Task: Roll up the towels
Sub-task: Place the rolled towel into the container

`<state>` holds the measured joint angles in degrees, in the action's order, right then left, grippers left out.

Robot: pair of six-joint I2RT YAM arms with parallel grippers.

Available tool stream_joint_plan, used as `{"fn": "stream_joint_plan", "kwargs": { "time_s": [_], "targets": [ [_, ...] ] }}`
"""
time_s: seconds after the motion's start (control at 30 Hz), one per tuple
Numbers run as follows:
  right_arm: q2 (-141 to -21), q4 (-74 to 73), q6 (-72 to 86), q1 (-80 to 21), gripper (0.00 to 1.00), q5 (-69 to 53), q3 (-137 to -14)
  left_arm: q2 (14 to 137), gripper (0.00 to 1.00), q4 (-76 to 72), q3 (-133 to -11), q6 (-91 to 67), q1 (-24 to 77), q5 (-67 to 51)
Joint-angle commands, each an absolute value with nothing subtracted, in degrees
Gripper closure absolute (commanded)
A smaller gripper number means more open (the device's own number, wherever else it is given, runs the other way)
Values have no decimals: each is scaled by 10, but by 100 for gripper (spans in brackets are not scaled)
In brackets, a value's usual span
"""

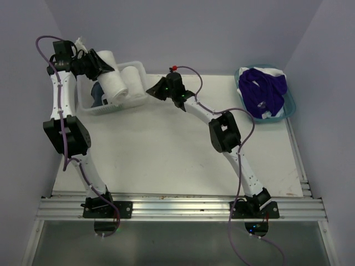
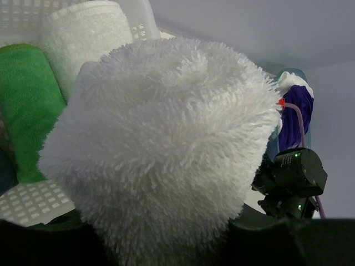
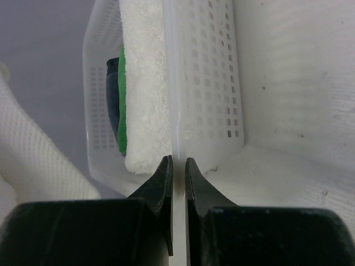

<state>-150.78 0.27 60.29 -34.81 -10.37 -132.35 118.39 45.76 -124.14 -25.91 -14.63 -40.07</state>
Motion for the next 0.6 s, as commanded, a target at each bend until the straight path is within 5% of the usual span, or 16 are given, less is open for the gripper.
{"fn": "stream_joint_plan", "kwargs": {
  "time_s": [0.0,0.57],
  "targets": [
    [-1434,-13,545,-346,100,-167,-1289,1162,87,467,-1251,-243,-151,-415],
    [-1359,-24,517,-319,100,-239,-1158,1190,90,509,-1230,-209,-152,-417]
  ]
}}
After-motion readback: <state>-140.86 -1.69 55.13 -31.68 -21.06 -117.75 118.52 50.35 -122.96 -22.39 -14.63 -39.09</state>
